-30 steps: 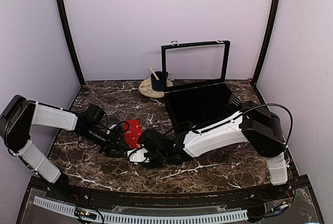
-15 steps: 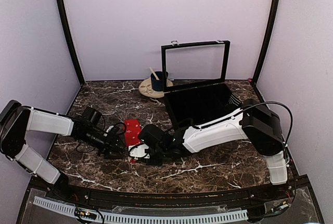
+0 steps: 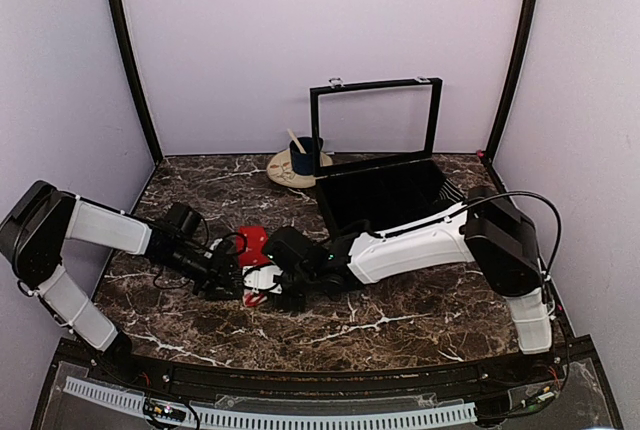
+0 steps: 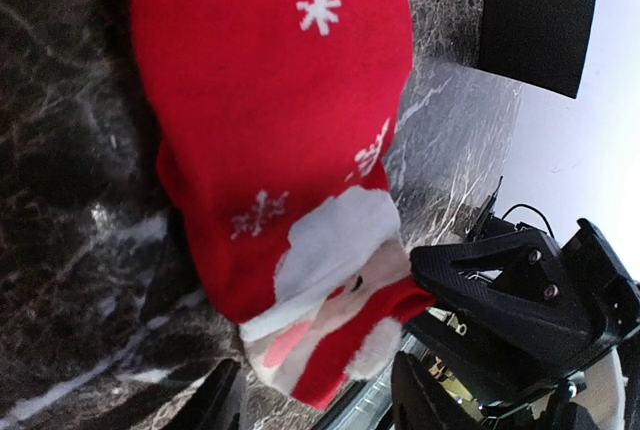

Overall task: Roll the socks
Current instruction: Roll the sock at the center of the board.

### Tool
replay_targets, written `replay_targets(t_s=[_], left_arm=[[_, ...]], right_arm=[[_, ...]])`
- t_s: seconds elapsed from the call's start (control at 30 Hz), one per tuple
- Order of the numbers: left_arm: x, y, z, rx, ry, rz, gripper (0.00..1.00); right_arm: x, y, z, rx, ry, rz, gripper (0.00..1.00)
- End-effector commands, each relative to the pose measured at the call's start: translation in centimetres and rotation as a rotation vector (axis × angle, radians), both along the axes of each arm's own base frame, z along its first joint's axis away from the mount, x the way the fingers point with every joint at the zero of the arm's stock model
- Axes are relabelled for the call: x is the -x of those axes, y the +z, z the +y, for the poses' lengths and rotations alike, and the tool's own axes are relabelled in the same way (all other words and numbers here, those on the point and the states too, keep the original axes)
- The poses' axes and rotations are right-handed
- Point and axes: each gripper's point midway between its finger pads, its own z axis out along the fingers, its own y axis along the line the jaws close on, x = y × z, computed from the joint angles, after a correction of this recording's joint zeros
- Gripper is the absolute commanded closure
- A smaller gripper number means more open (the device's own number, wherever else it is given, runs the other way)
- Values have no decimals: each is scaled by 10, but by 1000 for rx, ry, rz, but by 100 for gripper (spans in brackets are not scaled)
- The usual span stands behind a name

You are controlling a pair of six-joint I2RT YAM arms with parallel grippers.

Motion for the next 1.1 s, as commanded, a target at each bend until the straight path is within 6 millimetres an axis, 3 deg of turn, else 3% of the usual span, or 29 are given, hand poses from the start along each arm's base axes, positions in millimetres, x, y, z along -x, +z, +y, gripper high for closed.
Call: replay_targets(t_s=[0.0, 0.23, 0.33, 0.57, 0.67, 0.93, 1.07], left_arm=[[-6, 4, -2, -8, -18, -31, 49], [-11, 7, -2, -13, -12, -47, 50], [-13, 10, 0, -25, -6, -69, 51], [-18, 19, 11, -74, 45, -192, 49], [-19, 23, 18, -93, 85, -241, 49], [-28, 53, 37, -123, 201, -445, 49], [-26, 64, 37, -117, 196, -514, 51]], right_arm=[[-8, -6, 2, -10, -11, 81, 86], [-7, -17, -1, 8, -19, 212, 100], [-6, -17, 1, 7, -19, 267, 100], [-18, 14, 15, -95, -64, 509, 100], [-23, 18, 18, -91, -98, 609, 100], [-32, 2, 17, -41, -177, 793, 100], [-32, 1, 15, -45, -197, 865, 100]])
